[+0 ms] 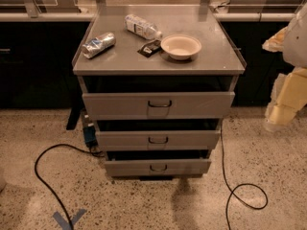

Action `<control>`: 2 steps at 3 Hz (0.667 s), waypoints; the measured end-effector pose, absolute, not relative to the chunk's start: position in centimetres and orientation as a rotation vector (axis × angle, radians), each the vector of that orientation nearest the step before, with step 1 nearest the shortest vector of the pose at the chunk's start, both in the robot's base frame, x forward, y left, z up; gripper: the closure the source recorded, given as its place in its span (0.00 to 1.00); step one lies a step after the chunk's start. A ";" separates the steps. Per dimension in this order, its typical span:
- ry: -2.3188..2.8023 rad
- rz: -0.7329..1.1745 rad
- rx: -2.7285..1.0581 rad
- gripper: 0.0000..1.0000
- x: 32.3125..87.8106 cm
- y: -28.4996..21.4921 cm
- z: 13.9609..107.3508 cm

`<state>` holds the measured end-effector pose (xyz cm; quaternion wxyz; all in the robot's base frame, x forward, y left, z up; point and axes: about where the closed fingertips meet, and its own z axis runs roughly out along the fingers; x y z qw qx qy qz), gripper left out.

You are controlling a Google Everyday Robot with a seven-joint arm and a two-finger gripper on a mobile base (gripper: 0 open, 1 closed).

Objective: Open middle drawer

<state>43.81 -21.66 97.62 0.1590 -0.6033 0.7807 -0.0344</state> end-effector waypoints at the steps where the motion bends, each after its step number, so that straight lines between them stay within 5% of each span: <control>1: 2.220 -0.098 -1.729 0.00 44.2 -21.2 97.1; 2: 2.208 -0.052 -1.717 0.00 45.3 -20.5 93.2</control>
Offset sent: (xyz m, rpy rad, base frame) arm 0.0287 0.0180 -0.0854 0.0750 0.0108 0.0135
